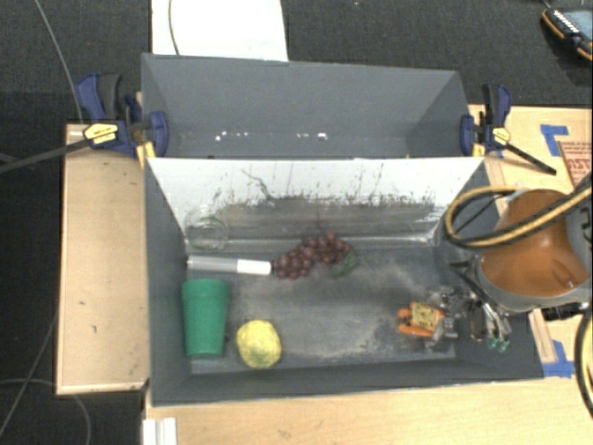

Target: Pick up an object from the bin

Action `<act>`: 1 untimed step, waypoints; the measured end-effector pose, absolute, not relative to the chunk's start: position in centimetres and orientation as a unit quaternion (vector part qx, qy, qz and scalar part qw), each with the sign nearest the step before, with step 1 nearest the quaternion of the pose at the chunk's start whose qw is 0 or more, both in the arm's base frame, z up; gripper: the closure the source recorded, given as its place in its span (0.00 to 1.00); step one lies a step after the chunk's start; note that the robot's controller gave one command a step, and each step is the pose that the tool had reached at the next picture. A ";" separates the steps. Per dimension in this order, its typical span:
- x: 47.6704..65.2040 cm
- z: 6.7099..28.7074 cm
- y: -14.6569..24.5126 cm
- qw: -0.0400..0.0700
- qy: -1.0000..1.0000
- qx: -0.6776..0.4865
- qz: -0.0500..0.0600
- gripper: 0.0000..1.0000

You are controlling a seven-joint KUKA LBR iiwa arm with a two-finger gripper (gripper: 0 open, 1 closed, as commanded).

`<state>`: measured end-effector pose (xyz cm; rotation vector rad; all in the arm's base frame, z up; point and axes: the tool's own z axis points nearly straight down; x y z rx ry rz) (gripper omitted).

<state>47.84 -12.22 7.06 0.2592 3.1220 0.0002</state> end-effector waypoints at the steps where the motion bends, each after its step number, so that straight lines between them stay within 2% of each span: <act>1: 47.8 7.1 -12.2 0.004 0.997 0.082 0.000 1.00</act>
Offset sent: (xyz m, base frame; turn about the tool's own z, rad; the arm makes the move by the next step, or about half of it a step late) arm 0.0000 -0.0001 0.0725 -0.0010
